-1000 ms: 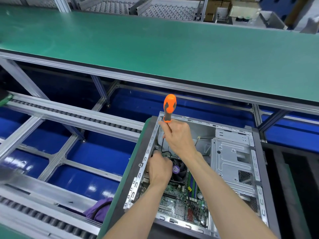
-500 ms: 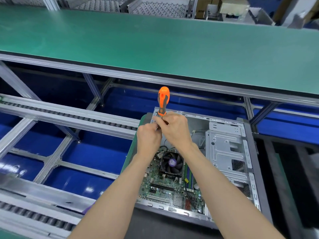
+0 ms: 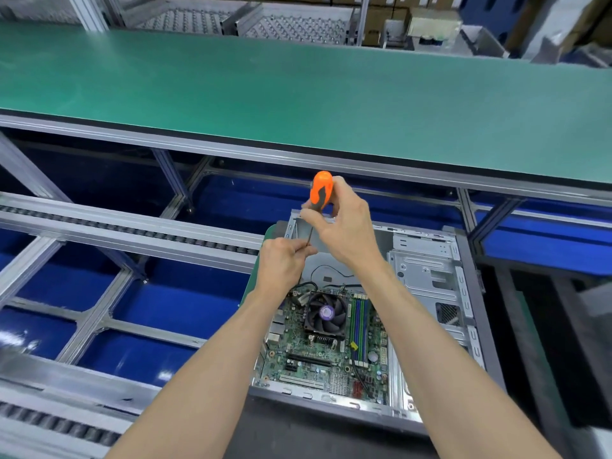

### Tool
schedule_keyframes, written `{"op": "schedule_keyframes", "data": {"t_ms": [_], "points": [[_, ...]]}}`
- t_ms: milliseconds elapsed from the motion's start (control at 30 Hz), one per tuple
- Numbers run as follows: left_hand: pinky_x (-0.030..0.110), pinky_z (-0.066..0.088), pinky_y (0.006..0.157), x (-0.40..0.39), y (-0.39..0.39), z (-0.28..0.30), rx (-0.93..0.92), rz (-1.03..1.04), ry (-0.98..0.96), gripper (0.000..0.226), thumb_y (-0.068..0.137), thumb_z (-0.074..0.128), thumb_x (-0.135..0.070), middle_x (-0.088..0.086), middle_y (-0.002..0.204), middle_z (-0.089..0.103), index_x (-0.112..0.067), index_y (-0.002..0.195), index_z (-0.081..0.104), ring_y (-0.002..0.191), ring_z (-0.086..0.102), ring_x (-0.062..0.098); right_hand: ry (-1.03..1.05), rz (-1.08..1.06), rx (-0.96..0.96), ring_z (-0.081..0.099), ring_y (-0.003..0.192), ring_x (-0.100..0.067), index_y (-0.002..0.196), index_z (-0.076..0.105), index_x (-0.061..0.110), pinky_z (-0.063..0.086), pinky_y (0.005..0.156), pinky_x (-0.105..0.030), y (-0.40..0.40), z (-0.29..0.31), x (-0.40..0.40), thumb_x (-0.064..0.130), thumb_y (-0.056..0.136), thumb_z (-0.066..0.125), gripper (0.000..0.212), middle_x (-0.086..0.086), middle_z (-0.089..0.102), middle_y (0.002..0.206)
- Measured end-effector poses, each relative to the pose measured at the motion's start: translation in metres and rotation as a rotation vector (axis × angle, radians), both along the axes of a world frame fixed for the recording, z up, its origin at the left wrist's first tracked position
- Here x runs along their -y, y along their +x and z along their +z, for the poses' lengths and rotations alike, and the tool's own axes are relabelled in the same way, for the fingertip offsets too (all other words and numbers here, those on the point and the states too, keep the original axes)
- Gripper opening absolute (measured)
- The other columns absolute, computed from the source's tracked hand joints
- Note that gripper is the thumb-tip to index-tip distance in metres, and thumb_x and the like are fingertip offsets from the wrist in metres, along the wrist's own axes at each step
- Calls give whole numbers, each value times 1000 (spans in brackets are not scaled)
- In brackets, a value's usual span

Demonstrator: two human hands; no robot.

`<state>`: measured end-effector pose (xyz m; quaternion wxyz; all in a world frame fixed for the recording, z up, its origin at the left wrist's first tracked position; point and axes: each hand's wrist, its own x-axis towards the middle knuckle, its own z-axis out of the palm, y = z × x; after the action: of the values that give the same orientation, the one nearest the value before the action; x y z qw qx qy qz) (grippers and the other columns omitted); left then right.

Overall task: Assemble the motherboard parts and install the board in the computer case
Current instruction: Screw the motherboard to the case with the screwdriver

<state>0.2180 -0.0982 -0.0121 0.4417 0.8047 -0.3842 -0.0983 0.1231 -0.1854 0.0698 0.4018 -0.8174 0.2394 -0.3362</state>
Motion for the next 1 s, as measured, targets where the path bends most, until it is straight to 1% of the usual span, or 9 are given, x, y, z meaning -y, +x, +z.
{"op": "schedule_keyframes", "data": {"t_ms": [67, 200, 333, 400, 500, 567, 667, 800, 1000], "points": [[36, 31, 54, 1, 0, 0, 0, 14, 5, 23, 87, 74, -20, 9, 45, 43, -3, 71, 74, 50, 26, 19, 15, 24, -23, 61, 91, -10, 97, 60, 17, 44, 77, -32, 0, 1, 0, 11, 84, 72, 19, 10, 70, 90], [30, 25, 56, 0, 1, -2, -8, 23, 29, 25, 89, 72, -17, -2, 43, 37, -1, 70, 73, 46, 26, 13, -18, -64, -12, 47, 70, -4, 88, 56, 13, 39, 69, -26, 4, 3, -4, 26, 76, 84, 33, 12, 56, 74], [22, 21, 48, 0, 2, -1, -21, 18, 35, 27, 90, 70, -18, 4, 43, 38, 2, 72, 72, 46, 21, 15, -43, 23, -49, 56, 92, -19, 103, 59, 12, 46, 85, -39, 4, 2, -5, 15, 84, 74, 25, 4, 66, 90], [23, 21, 49, 1, 3, -3, -21, 25, 41, 29, 90, 71, -18, 1, 43, 36, 3, 71, 71, 47, 20, 14, -31, 22, -53, 57, 91, -19, 99, 60, 12, 46, 84, -38, 6, 1, -4, 11, 83, 74, 21, 4, 68, 89], [29, 27, 54, 1, 3, -4, -55, 14, 39, 26, 91, 70, -16, 10, 48, 53, 2, 71, 73, 46, 24, 13, -45, -70, -71, 47, 73, -12, 88, 53, 12, 37, 67, -23, 11, 2, -6, 29, 78, 83, 36, 5, 56, 77], [29, 28, 54, 0, 3, -4, -54, 12, 38, 24, 91, 69, -15, 10, 50, 56, 1, 75, 75, 46, 26, 14, -63, -53, -89, 47, 77, -10, 91, 54, 11, 37, 67, -20, 12, 2, -7, 32, 80, 81, 35, 5, 56, 81], [32, 29, 52, 1, 4, -5, -31, 17, 64, 22, 92, 69, -16, 8, 50, 54, 0, 78, 76, 50, 28, 21, -14, 20, -87, 56, 95, -18, 101, 60, 14, 46, 85, -36, 8, -2, -5, 12, 85, 72, 21, 3, 68, 95], [29, 32, 53, 1, 5, -8, -57, 25, 76, 18, 92, 65, -9, 13, 64, 69, -4, 81, 79, 46, 31, 13, -36, -61, -89, 51, 81, -19, 89, 55, 14, 42, 71, -30, 11, 2, -8, 28, 80, 81, 31, 4, 59, 82], [31, 31, 53, 4, 6, -7, -64, 48, 100, 28, 91, 70, -16, 3, 45, 50, -3, 66, 71, 46, 29, 15, -10, -1, -82, 55, 89, -15, 93, 60, 19, 43, 79, -34, 5, 4, -1, 13, 81, 76, 21, 2, 67, 92]]}}
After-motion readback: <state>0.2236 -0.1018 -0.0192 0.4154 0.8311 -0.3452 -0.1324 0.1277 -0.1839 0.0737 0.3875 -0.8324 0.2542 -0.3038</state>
